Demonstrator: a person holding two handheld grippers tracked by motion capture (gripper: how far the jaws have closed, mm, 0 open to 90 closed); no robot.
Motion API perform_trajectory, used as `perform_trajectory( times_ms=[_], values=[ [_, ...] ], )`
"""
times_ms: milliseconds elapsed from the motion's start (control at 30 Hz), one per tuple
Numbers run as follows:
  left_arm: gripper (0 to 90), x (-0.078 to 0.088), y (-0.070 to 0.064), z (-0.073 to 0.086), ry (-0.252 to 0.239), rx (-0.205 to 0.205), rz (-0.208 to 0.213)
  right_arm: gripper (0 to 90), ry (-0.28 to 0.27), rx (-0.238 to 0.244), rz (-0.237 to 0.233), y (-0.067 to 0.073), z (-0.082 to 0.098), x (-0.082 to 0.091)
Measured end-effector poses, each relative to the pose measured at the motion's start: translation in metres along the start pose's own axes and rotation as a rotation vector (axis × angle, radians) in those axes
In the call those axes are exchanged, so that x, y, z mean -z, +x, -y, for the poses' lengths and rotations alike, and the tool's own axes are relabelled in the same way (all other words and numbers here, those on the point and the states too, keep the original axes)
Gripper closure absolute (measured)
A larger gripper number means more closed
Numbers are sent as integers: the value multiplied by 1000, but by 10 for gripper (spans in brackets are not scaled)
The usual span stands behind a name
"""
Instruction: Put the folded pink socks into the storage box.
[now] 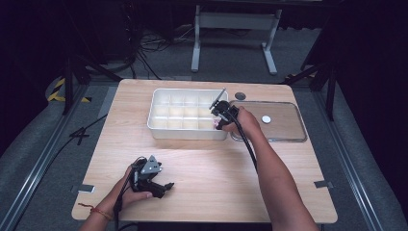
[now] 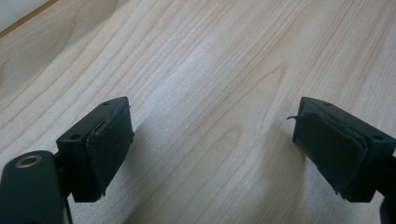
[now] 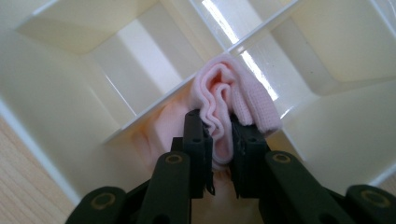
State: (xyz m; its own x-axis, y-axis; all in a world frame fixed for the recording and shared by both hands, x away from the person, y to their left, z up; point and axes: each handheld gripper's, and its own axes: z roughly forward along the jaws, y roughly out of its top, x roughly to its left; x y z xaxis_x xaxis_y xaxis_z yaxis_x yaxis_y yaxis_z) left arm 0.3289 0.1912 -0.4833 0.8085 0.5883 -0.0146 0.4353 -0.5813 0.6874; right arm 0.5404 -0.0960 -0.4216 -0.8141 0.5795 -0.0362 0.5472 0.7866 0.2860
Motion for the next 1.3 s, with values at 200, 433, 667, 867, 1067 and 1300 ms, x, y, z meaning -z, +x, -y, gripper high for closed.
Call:
perform_trajectory(
  times_ms=[200,433,667,867,1067,1300],
  values=[
    [123,0,0,0,0,0,0,790,25,-9,-1,0,-3,-3],
    [123,0,0,0,2,-3,0,789,22,-8,-3,-1,-2,-3],
    [123,0,0,0,2,-3,0,770,-13,0,19,2,1,1],
    [123,0,0,0,0,0,0,734,-41,-8,30,6,4,7],
    [123,0,0,0,2,-3,0,677,-91,-33,16,5,9,18],
    [123,0,0,0,0,0,0,650,-167,-36,18,7,14,31]
  ],
)
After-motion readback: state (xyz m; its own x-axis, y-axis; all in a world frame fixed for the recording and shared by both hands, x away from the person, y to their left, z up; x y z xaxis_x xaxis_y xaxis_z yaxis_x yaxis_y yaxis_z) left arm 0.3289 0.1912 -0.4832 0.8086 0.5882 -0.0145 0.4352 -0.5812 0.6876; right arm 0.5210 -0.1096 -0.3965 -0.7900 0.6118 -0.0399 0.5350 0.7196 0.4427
